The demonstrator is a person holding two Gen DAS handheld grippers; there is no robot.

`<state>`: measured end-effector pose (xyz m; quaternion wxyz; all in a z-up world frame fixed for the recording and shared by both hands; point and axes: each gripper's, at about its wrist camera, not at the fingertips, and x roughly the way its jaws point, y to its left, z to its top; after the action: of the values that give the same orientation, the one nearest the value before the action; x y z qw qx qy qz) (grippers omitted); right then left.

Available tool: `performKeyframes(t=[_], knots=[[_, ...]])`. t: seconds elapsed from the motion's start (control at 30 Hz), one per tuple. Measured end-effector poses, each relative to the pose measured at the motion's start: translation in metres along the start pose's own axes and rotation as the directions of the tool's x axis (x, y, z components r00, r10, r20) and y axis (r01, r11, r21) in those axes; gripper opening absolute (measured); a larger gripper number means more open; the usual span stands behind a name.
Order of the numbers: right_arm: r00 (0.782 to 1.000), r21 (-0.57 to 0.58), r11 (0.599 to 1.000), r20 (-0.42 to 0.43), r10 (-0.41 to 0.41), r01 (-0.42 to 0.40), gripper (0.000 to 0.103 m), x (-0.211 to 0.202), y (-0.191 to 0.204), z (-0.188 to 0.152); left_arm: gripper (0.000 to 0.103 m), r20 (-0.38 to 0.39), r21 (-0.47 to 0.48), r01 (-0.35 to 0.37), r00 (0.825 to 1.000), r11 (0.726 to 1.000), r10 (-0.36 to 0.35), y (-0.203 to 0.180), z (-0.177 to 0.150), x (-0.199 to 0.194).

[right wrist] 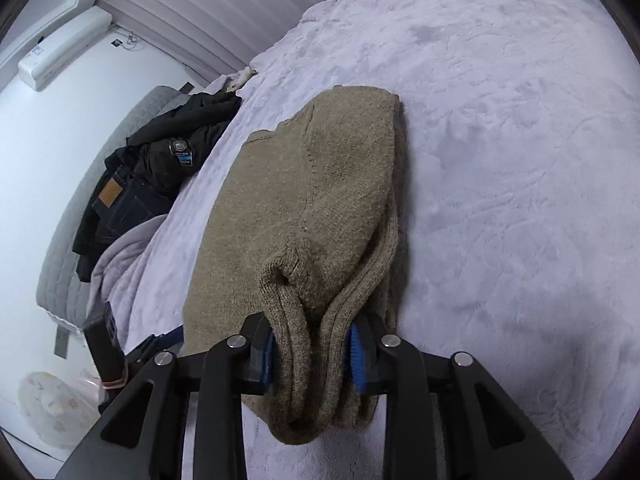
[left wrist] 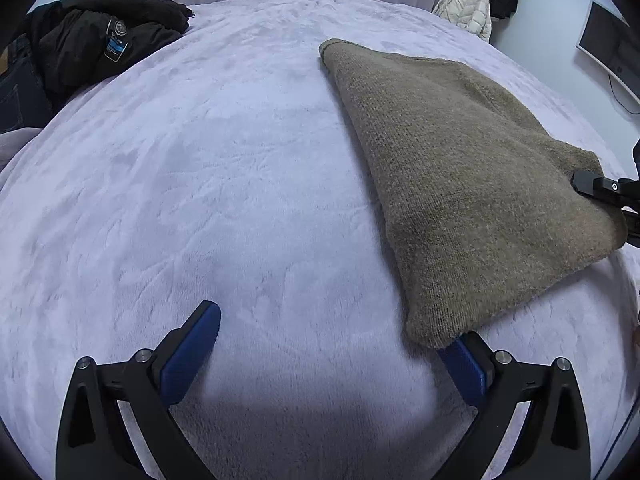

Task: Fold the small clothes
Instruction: 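Fold the held side over the first fold with the right tool and release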

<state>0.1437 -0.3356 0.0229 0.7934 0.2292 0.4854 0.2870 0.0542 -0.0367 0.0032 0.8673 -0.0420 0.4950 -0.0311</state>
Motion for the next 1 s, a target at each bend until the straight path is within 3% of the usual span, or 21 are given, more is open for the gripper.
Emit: performKeyframes(t=[0.07, 0.13, 0.2, 0.3, 0.43, 0.53, 0.57, 0.6, 0.63, 0.73, 0.8, 0.9, 0.93, 1.0], knots=[[1.0, 0.011, 1.0, 0.016, 0.002, -0.002, 0.046, -0.01, 0.002, 0.005, 0.103, 0.016, 0.012, 0.054, 0.998, 0.998, -0.054, -0.001, -0.001, -0.017], [0.998, 0.008, 1.0, 0.059, 0.018, -0.019, 0.066, -0.022, 0.005, 0.013, 0.103, 0.06, 0.042, 0.105, 0.992, 0.994, -0.107, -0.006, -0.003, -0.039], [0.994, -0.01, 1.0, 0.106, 0.023, -0.022, 0.078, -0.029, 0.006, 0.026, 0.103, 0.096, 0.053, 0.139, 0.985, 0.989, -0.143, -0.013, 0.004, -0.054], [0.996, 0.005, 1.0, 0.092, -0.004, 0.003, 0.078, -0.015, 0.002, 0.052, 0.103, 0.113, 0.038, 0.151, 0.982, 0.988, -0.155, -0.024, 0.027, -0.052], [0.997, 0.087, 0.995, 0.046, -0.056, 0.052, 0.078, 0.021, -0.013, 0.088, 0.103, 0.048, -0.038, 0.151, 0.988, 0.988, -0.149, -0.037, 0.054, -0.017], [0.998, 0.052, 0.997, 0.034, -0.053, 0.052, 0.078, 0.04, -0.01, 0.11, 0.103, 0.058, -0.066, 0.218, 0.975, 0.974, -0.214, -0.049, 0.06, -0.01], [0.999, 0.033, 0.998, 0.026, -0.045, 0.045, 0.076, 0.048, -0.008, 0.115, 0.103, 0.067, -0.064, 0.2, 0.978, 0.978, -0.196, -0.056, 0.06, -0.011], [0.999, 0.009, 0.999, 0.01, -0.045, 0.045, 0.059, 0.054, -0.006, 0.119, 0.103, 0.074, -0.05, 0.181, 0.981, 0.982, -0.177, -0.062, 0.062, -0.01], [0.998, -0.024, 0.998, -0.022, -0.061, 0.06, 0.024, 0.062, -0.005, 0.124, 0.103, 0.073, -0.026, 0.169, 0.983, 0.985, -0.166, -0.069, 0.064, -0.009], [0.995, -0.168, 0.981, -0.008, -0.095, 0.093, 0.02, 0.058, 0.015, 0.134, 0.103, 0.102, 0.011, 0.171, 0.98, 0.985, -0.171, -0.08, 0.066, -0.017], [0.998, -0.266, 0.963, 0.048, -0.036, 0.048, 0.017, 0.039, 0.032, 0.138, 0.103, 0.118, 0.029, 0.183, 0.976, 0.983, -0.185, -0.083, 0.063, -0.021], [0.996, -0.359, 0.933, 0.095, -0.006, 0.039, 0.017, 0.031, 0.038, 0.144, 0.103, 0.056, 0.117, 0.029, 0.998, 0.993, -0.036, -0.094, 0.054, 0.008], [0.997, -0.352, 0.935, 0.076, -0.021, 0.046, 0.017, 0.038, 0.031, 0.146, 0.103, 0.042, 0.136, -0.011, 0.999, 0.991, 0.005, -0.096, 0.048, 0.02], [0.996, -0.287, 0.954, -0.013, -0.089, 0.082, 0.017, 0.069, 0.005, 0.146, 0.103, 0.064, 0.152, -0.024, 0.998, 0.988, 0.014, -0.096, 0.042, 0.019]])
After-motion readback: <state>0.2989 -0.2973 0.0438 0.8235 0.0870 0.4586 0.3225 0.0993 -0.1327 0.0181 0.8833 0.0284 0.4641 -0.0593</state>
